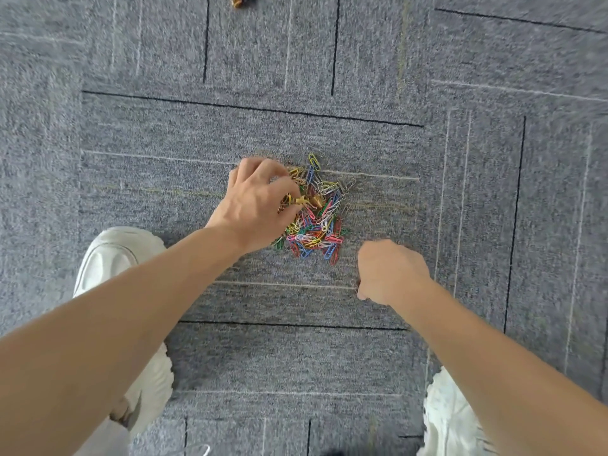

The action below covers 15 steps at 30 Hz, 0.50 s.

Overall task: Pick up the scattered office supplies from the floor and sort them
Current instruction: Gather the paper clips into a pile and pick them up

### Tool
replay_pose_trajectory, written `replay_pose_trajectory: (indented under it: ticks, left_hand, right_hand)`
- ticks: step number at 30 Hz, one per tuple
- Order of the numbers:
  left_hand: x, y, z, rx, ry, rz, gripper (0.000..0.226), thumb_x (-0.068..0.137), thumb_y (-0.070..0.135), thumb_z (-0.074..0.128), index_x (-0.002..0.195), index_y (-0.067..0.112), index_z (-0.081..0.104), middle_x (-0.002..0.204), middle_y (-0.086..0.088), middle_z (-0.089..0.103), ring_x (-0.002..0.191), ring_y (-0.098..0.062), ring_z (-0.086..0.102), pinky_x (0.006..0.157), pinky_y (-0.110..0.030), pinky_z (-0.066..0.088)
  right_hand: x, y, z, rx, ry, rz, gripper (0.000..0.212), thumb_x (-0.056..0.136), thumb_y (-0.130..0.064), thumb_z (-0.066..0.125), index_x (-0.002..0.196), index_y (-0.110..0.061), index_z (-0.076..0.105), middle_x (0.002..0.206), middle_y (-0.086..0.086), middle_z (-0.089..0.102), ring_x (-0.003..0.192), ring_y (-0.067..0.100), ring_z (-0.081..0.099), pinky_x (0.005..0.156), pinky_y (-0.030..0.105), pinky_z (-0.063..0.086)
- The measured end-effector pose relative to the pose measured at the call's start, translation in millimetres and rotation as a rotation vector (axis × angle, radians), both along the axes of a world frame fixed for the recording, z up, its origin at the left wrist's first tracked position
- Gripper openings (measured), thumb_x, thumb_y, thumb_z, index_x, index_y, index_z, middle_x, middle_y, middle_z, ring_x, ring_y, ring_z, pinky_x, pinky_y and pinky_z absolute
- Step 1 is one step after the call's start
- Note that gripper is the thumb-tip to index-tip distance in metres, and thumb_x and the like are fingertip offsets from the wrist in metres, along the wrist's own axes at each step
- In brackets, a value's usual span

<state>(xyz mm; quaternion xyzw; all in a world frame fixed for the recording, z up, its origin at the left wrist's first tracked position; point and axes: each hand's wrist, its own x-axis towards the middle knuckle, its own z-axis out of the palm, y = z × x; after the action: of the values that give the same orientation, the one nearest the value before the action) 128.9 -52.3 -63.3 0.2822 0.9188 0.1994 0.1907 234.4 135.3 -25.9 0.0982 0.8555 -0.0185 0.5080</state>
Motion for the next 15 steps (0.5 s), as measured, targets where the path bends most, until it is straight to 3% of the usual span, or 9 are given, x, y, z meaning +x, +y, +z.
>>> replay_pose_trajectory:
  ticks: [4,7,11,15]
  left_hand:
    - [1,3,3,0.007,0.005,-0.012,0.033,0.09,0.038,0.066,0.123,0.029,0.066,0.122,-0.006,0.054,0.124,-0.034,0.037,0.103,-0.051,0.034]
    - [1,8,5,-0.002,0.0,-0.013,0.021,0.09,0.038,0.066,0.109,0.029,0.072,0.121,-0.004,0.054,0.123,-0.034,0.037,0.101,-0.05,0.033]
    - [3,8,4,-0.012,-0.009,-0.003,0.014,0.088,0.036,0.07,0.091,0.023,0.072,0.119,-0.004,0.055,0.123,-0.033,0.037,0.098,-0.051,0.035]
    - [2,10,3,-0.05,0.002,-0.034,0.029,0.09,0.042,0.066,0.116,0.03,0.067,0.126,-0.005,0.05,0.126,-0.033,0.033,0.104,-0.052,0.032]
  right_hand:
    - [4,1,-1,-0.046,0.02,-0.106,0.019,0.084,-0.016,0.071,0.069,-0.012,0.059,0.064,0.001,0.061,0.058,0.02,0.062,0.06,0.034,0.054]
    - [10,-2,0,-0.075,0.071,-0.145,0.007,0.083,-0.023,0.073,0.083,-0.016,0.071,0.069,0.001,0.068,0.063,0.021,0.067,0.067,0.037,0.059]
    - [9,-1,-3,-0.111,0.074,-0.162,0.013,0.082,-0.03,0.071,0.084,-0.017,0.072,0.07,0.0,0.069,0.066,0.021,0.067,0.068,0.035,0.057]
    - [-11,4,-2,-0.248,0.201,-0.344,0.012,0.081,-0.026,0.066,0.07,-0.021,0.066,0.061,-0.002,0.067,0.058,0.016,0.067,0.063,0.034,0.058]
